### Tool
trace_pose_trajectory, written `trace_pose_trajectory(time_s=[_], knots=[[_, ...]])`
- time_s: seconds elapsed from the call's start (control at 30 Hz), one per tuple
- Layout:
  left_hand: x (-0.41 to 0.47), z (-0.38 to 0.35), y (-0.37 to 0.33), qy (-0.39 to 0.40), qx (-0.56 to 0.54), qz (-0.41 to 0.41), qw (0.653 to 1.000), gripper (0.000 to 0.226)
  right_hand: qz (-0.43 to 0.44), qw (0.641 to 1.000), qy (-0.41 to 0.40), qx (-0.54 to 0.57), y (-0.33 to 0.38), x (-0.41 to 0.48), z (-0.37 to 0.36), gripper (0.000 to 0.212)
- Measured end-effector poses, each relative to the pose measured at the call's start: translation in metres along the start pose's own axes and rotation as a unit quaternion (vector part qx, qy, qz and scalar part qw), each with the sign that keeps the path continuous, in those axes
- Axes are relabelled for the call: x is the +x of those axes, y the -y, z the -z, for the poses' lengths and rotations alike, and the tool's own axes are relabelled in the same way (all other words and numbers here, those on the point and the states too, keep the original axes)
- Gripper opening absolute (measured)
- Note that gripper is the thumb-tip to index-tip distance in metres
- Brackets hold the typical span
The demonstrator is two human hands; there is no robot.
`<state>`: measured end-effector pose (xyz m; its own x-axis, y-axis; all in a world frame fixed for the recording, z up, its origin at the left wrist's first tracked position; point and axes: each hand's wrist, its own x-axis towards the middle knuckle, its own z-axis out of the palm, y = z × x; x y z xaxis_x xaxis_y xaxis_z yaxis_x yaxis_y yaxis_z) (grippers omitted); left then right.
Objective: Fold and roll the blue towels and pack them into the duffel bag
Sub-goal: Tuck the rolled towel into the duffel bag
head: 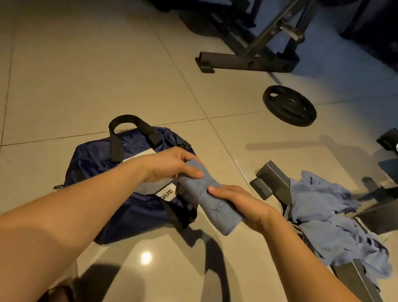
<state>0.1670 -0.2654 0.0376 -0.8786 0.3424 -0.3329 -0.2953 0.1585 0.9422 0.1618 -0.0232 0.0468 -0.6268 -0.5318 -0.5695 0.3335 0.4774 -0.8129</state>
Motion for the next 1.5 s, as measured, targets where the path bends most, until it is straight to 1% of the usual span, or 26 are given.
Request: trace_pose_trajectory(time_s=[0.07, 0.13, 0.23, 0.3, 0.37, 0.43, 0.6, 0.67, 0.7, 0.73, 0.77, 0.8, 0.83, 0.9, 0.97, 1.07, 1.1, 1.17, 1.2, 1.23, 1.27, 1.3, 1.33, 1.4, 1.5], knots=[[-0.011, 0.025, -0.020, 0.002, 0.003, -0.012, 1.000, 0.018, -0.012, 0.998, 0.022, 0.062, 0.028, 0.000, -0.008, 0.057], [-0.016, 0.048, -0.035, 0.001, 0.022, -0.012, 1.000, 0.016, -0.018, 0.995, 0.031, 0.093, 0.048, 0.008, -0.018, 0.054], [-0.012, 0.075, -0.039, 0.006, 0.065, 0.014, 0.998, 0.021, -0.013, 0.997, 0.018, 0.068, 0.057, 0.030, -0.031, 0.061], [-0.005, 0.083, -0.031, -0.006, 0.094, 0.036, 0.995, 0.022, 0.002, 0.999, -0.003, 0.038, 0.051, 0.048, -0.034, 0.061], [0.003, 0.090, -0.016, -0.041, 0.103, 0.048, 0.993, 0.021, 0.017, 0.999, -0.027, 0.012, 0.045, 0.067, -0.031, 0.046], [0.011, 0.099, 0.001, -0.077, 0.085, 0.052, 0.992, 0.020, 0.034, 0.998, -0.048, -0.004, 0.043, 0.087, -0.028, 0.030], [0.033, 0.121, 0.032, -0.147, 0.028, 0.058, 0.987, 0.016, 0.056, 0.995, -0.071, -0.038, 0.045, 0.126, -0.030, 0.027], [0.044, 0.125, 0.042, -0.207, 0.004, 0.058, 0.977, 0.012, 0.047, 0.993, -0.098, -0.048, 0.042, 0.138, -0.023, 0.026], [0.050, 0.128, 0.047, -0.243, -0.001, 0.050, 0.969, 0.010, 0.043, 0.989, -0.127, -0.064, 0.039, 0.142, -0.015, 0.025], [0.057, 0.133, 0.053, -0.275, 0.021, 0.042, 0.960, 0.009, 0.037, 0.983, -0.162, -0.081, 0.036, 0.146, -0.006, 0.025], [0.064, 0.139, 0.059, -0.293, 0.077, 0.041, 0.952, 0.010, 0.028, 0.976, -0.196, -0.094, 0.031, 0.151, 0.004, 0.025], [0.069, 0.143, 0.064, -0.293, 0.159, 0.050, 0.941, 0.014, 0.018, 0.970, -0.221, -0.103, 0.027, 0.154, 0.014, 0.024], [0.074, 0.145, 0.071, -0.287, 0.248, 0.064, 0.923, 0.018, 0.009, 0.966, -0.230, -0.117, 0.023, 0.158, 0.021, 0.023], [0.084, 0.140, 0.087, -0.283, 0.387, 0.073, 0.875, 0.024, -0.006, 0.966, -0.211, -0.153, 0.016, 0.167, 0.028, 0.021], [0.099, 0.131, 0.102, -0.276, 0.482, 0.055, 0.830, 0.028, -0.017, 0.965, -0.176, -0.192, 0.009, 0.177, 0.027, 0.024], [0.123, 0.123, 0.117, -0.250, 0.568, 0.053, 0.782, 0.043, -0.026, 0.949, -0.142, -0.282, 0.001, 0.188, 0.019, 0.028], [0.130, 0.123, 0.119, -0.244, 0.585, 0.057, 0.771, 0.046, -0.027, 0.940, -0.142, -0.309, -0.002, 0.191, 0.017, 0.028], [0.140, 0.124, 0.121, -0.229, 0.608, 0.068, 0.757, 0.044, -0.029, 0.923, -0.157, -0.350, -0.006, 0.194, 0.015, 0.032], [0.143, 0.125, 0.122, -0.223, 0.609, 0.070, 0.758, 0.039, -0.031, 0.916, -0.170, -0.363, -0.007, 0.195, 0.016, 0.035], [0.144, 0.126, 0.122, -0.223, 0.596, 0.067, 0.768, 0.031, -0.036, 0.909, -0.181, -0.374, -0.008, 0.197, 0.016, 0.039], [0.144, 0.129, 0.123, -0.227, 0.569, 0.065, 0.788, 0.024, -0.038, 0.904, -0.189, -0.383, -0.009, 0.198, 0.017, 0.041], [0.144, 0.133, 0.122, -0.233, 0.536, 0.065, 0.809, 0.021, -0.041, 0.900, -0.194, -0.388, -0.009, 0.199, 0.018, 0.042], [0.145, 0.138, 0.121, -0.240, 0.509, 0.070, 0.824, 0.024, -0.041, 0.898, -0.200, -0.391, -0.009, 0.200, 0.017, 0.041], [0.148, 0.150, 0.113, -0.258, 0.472, 0.074, 0.840, 0.034, -0.036, 0.896, -0.211, -0.389, -0.007, 0.203, 0.015, 0.037], [0.155, 0.163, 0.087, -0.273, 0.426, 0.036, 0.862, 0.041, -0.013, 0.901, -0.235, -0.364, 0.001, 0.211, 0.009, 0.034]])
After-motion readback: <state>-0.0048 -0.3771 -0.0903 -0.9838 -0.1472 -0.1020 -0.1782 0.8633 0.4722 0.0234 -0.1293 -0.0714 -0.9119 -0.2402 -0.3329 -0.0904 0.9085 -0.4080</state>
